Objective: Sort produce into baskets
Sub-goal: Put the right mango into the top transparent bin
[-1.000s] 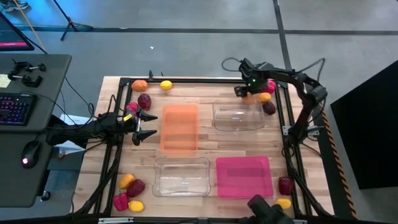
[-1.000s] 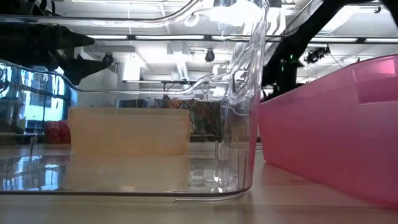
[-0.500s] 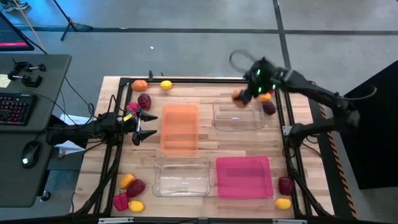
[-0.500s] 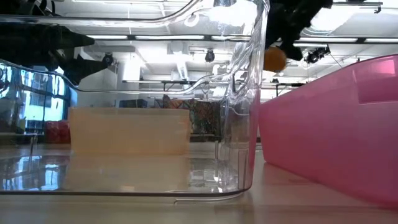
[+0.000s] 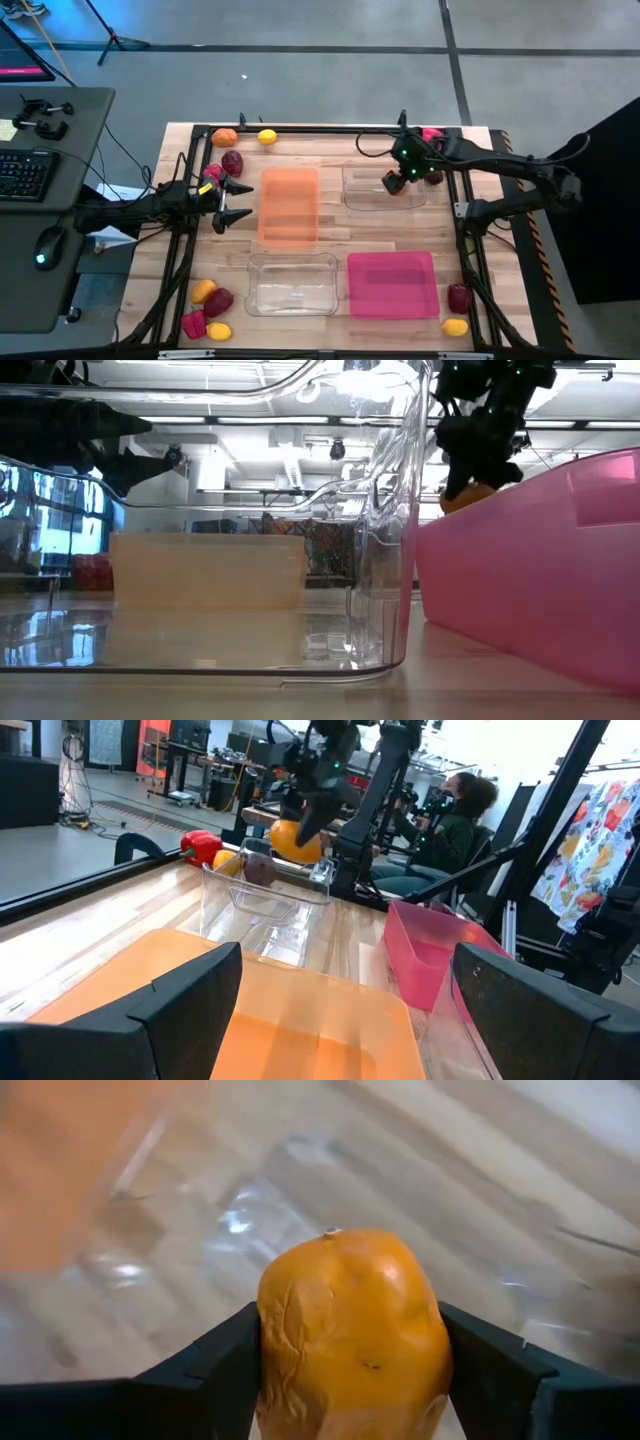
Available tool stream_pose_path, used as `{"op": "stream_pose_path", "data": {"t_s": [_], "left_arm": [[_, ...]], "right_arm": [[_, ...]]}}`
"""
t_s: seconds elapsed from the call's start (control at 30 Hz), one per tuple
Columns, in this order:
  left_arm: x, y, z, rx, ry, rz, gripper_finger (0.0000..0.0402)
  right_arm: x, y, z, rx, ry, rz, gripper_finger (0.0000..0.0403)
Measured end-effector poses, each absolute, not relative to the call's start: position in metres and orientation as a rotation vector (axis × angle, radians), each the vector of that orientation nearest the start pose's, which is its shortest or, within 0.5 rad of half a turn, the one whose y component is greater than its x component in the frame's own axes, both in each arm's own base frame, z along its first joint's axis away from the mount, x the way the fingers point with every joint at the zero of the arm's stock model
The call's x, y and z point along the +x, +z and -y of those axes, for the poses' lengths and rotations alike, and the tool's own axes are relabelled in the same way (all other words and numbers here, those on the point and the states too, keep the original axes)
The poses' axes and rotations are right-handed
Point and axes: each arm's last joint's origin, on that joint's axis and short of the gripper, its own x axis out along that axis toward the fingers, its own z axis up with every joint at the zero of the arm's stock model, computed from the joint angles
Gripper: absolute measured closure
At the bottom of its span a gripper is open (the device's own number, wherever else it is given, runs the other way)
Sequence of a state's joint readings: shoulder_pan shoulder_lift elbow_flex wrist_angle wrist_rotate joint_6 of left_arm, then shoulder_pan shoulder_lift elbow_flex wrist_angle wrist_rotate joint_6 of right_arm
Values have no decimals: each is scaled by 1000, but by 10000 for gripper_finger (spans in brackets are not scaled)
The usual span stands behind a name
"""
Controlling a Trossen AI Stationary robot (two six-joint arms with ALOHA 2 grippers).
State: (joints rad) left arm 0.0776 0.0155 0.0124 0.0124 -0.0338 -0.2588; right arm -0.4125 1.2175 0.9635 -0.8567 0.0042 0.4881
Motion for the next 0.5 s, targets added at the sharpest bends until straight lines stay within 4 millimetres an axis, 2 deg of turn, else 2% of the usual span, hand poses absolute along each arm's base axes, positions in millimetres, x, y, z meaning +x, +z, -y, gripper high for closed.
{"op": "stream_pose_path", "data": {"t_s": [0.17,0.27,0.4,0.5], "left_arm": [[98,168,-9,-258,110,23,50],[98,168,-9,-258,110,23,50],[98,168,-9,-258,110,23,50],[98,168,-9,-258,110,23,50]], "right_arm": [[204,258,92,629,-631,-996,153],[205,258,91,711,-632,-983,153],[207,258,86,749,-513,-1001,153],[208,258,83,745,-493,-1006,150]]}}
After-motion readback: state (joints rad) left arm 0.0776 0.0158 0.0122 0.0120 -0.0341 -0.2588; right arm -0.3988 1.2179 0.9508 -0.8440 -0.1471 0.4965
